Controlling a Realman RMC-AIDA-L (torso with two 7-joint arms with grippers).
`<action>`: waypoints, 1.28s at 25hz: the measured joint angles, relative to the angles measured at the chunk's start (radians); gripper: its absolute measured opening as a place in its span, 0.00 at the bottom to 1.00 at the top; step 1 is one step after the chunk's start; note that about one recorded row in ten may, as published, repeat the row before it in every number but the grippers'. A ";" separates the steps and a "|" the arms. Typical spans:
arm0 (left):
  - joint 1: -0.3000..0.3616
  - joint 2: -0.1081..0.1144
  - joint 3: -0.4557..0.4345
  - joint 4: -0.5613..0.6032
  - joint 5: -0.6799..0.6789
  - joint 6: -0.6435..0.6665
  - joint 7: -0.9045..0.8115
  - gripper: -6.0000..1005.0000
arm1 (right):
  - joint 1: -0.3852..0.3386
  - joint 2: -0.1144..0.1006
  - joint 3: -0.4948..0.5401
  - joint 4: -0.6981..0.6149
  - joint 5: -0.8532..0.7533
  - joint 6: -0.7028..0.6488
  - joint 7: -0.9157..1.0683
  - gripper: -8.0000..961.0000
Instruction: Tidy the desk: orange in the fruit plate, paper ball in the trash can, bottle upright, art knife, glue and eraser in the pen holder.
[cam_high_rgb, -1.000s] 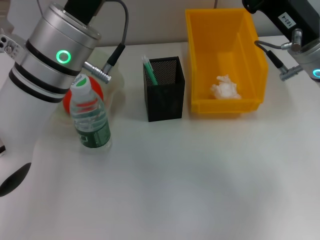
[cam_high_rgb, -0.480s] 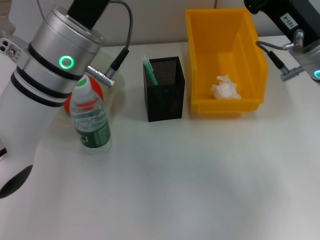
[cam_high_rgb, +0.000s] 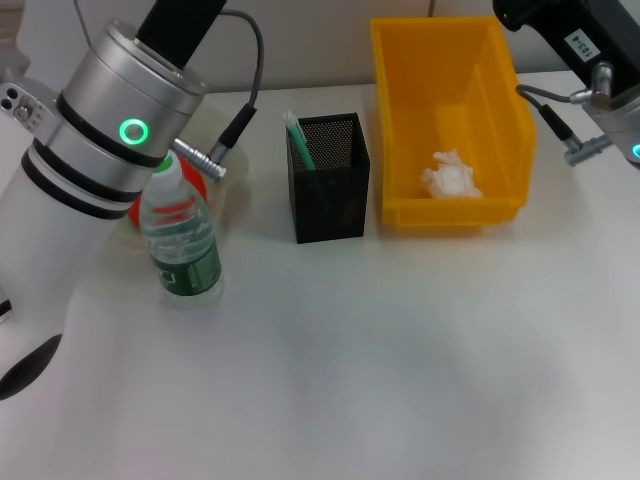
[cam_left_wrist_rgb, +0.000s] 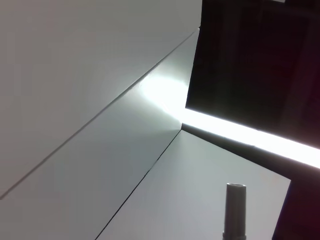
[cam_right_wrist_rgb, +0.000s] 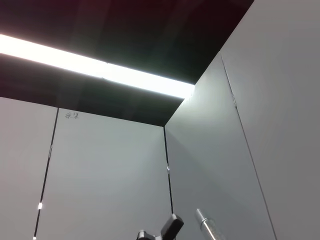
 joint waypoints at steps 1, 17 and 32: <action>0.000 0.000 -0.003 -0.007 0.004 0.000 0.002 0.77 | 0.000 0.000 0.000 0.000 0.000 0.000 0.000 0.16; -0.031 0.004 -0.055 -0.109 0.091 -0.004 0.058 0.83 | -0.129 -0.008 0.009 -0.125 0.000 0.031 0.018 0.15; 0.052 0.017 -0.388 -0.115 0.696 0.075 0.072 0.83 | -0.296 -0.022 0.016 -0.374 -0.125 0.196 0.143 0.16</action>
